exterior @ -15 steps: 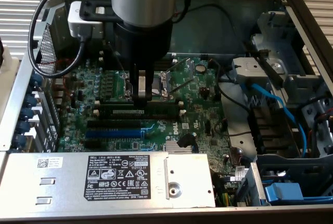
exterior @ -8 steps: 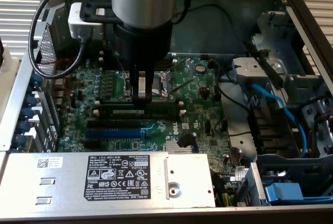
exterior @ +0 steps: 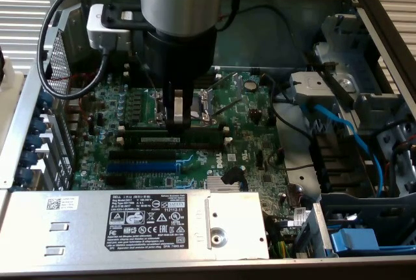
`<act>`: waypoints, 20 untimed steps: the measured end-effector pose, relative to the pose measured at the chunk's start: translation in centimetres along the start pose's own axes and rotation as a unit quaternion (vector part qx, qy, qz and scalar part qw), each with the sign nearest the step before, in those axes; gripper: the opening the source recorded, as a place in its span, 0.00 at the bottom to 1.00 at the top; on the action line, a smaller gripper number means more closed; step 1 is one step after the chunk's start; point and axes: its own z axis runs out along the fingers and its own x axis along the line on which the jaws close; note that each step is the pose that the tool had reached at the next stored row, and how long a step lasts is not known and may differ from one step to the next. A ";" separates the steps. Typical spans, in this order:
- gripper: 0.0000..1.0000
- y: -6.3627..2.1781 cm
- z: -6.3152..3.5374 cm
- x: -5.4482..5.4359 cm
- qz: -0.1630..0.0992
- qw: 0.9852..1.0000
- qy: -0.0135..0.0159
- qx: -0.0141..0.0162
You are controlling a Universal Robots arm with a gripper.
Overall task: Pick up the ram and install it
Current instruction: 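Press down the ram until it locks into place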
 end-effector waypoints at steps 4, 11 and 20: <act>0.11 -0.01 0.14 0.0 0.000 1.000 0.000 -0.002; 0.11 -0.04 0.19 0.0 0.000 1.000 0.000 -0.003; 0.11 -0.08 0.32 0.0 0.000 1.000 0.000 -0.004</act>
